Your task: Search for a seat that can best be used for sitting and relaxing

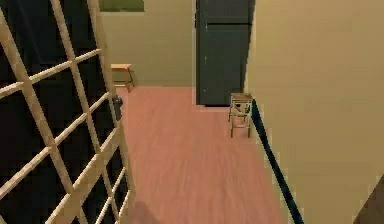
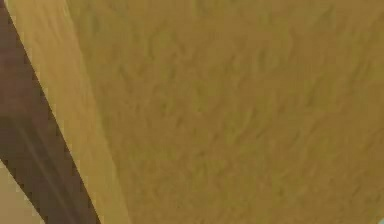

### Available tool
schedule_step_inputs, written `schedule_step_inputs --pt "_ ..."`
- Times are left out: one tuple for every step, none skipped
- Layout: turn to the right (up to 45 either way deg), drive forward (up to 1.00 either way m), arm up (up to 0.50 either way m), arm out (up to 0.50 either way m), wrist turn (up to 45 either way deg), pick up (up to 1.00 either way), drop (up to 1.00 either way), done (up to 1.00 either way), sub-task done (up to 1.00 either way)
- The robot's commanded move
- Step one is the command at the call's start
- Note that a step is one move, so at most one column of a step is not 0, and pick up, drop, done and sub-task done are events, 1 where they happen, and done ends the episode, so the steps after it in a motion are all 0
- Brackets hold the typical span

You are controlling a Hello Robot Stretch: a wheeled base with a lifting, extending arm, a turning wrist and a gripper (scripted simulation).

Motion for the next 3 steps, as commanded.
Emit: schedule_step_inputs --pt "0.0 1.0 0.0 0.0 0.0 0.0 0.0 0.0 0.0" --pt "0.0 0.35 0.0 0.0 0.0 0.0 0.0 0.0 0.0" --pt "-45.0 0.0 0.0 0.0 0.0 0.0 0.0 0.0 0.0"
